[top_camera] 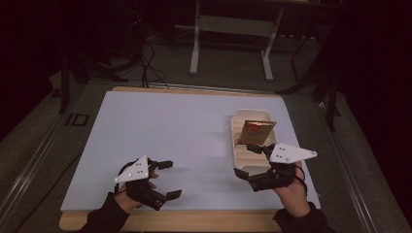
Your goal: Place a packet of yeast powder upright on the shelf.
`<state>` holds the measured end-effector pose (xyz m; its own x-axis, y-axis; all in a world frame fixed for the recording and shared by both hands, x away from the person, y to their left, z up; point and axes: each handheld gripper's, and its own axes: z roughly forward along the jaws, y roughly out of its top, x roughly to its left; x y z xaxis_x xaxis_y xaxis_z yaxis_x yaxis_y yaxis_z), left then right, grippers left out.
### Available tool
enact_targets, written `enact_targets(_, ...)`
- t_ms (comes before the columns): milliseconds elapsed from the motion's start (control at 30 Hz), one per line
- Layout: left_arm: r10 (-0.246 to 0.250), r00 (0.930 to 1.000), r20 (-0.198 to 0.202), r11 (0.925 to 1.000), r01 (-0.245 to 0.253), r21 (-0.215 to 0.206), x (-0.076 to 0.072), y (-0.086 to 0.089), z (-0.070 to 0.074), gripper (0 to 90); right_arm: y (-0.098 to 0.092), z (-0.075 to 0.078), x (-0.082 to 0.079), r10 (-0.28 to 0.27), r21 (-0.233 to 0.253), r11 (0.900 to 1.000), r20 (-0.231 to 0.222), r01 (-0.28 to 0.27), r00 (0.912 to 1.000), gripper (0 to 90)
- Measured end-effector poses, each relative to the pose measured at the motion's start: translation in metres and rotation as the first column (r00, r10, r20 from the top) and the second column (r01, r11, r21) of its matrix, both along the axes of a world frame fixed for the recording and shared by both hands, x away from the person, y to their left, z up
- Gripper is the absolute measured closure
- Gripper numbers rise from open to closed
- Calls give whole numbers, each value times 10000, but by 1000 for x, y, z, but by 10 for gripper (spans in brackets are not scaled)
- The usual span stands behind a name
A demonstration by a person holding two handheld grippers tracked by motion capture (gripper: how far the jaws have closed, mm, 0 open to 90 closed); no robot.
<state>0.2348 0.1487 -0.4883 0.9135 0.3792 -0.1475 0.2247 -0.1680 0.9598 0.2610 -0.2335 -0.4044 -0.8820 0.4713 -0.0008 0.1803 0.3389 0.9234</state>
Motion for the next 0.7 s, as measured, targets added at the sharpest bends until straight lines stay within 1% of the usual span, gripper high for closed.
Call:
enact_targets(67,-4,10000,29,10000,4,12,0,0,0,46,0,-5,-3,42,160,9999,-148,-40,9999,134)
enact_targets(133,1,10000,19,10000,-1,40,0,0,0,46,0,-9,-6,11,57,10000,-189,-10,9998,134)
enact_targets(200,-12,10000,19,10000,12,35,0,0,0,46,-1,-13,-8,185,-40,9998,-455,-187,9988,134)
enact_targets(300,-9,10000,48,10000,9,43,0,0,0,47,-4,-20,-13,106,-212,9997,-416,-114,9991,134)
enact_targets(367,-1,10000,68,10000,0,61,0,1,0,47,-6,-24,-15,112,-184,9998,-500,-122,9987,134)
enact_targets(433,27,10000,37,10000,-27,33,0,1,0,46,-8,-29,-18,34,-277,9996,-438,-46,9990,134)
enact_targets(500,37,10000,55,10000,-37,44,-1,2,-1,46,-10,-32,-19,73,-321,9994,-505,-89,9987,134)
enact_targets(533,37,10000,50,10000,-37,43,-1,2,-1,47,-11,-33,-20,-24,-342,9994,-515,6,9987,134)
enact_targets(700,40,10000,54,10000,-40,71,-1,2,-2,46,-16,-42,-23,-126,-204,9997,-681,112,9976,134)
